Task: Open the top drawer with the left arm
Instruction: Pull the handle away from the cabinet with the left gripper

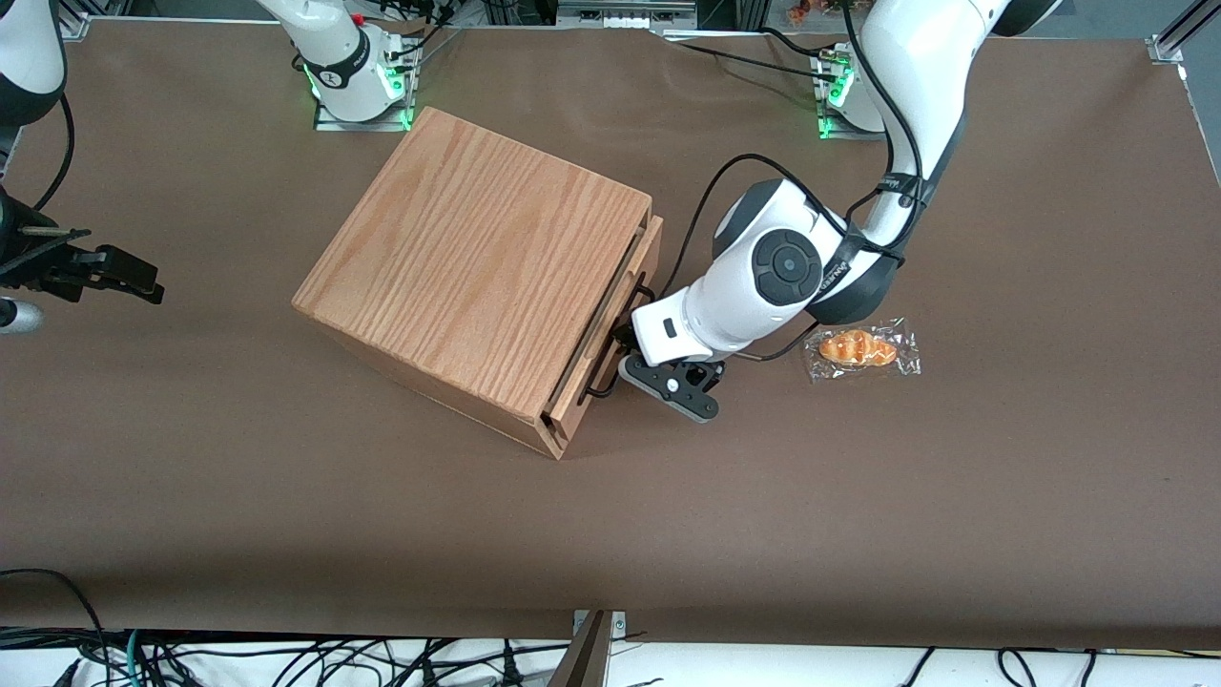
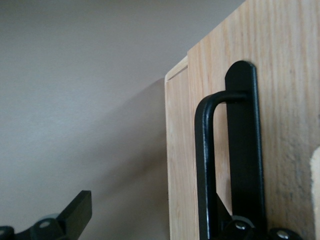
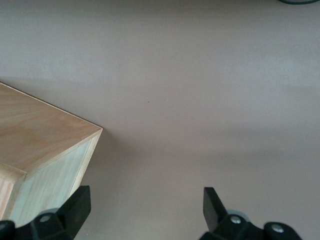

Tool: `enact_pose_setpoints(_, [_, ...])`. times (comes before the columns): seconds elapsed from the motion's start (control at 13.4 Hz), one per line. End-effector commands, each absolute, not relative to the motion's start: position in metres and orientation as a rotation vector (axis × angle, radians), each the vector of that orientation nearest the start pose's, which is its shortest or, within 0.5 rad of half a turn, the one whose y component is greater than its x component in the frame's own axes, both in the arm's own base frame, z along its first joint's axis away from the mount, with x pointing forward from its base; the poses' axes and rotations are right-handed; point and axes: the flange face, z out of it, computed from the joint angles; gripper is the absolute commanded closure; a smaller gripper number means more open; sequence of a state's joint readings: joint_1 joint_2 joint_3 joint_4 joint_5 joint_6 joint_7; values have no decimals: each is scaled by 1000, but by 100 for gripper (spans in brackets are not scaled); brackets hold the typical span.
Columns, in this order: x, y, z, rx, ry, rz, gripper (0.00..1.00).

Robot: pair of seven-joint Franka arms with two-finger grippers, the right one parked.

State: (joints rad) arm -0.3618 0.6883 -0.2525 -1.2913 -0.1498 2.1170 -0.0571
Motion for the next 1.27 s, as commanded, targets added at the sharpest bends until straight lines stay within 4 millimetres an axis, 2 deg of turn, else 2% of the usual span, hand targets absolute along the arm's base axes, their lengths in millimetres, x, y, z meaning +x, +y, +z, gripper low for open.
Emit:
enact_pose_setpoints(0.0, [651,-363,365,-3314,697,-74,0])
enact_pose_setpoints(0.22, [666,-335,367,-3307,642,-79,0])
enact_pose_setpoints(0.3, [675,-316,369,-3297,609,-94,0])
enact_pose_setpoints(0.67, [690,-273,378,-3273,591,-73,0])
enact_pose_setpoints(0.9, [692,-260,382,-3276,563,-60,0])
enact_pose_setpoints(1.19, [693,-257,384,-3268,562,-63,0])
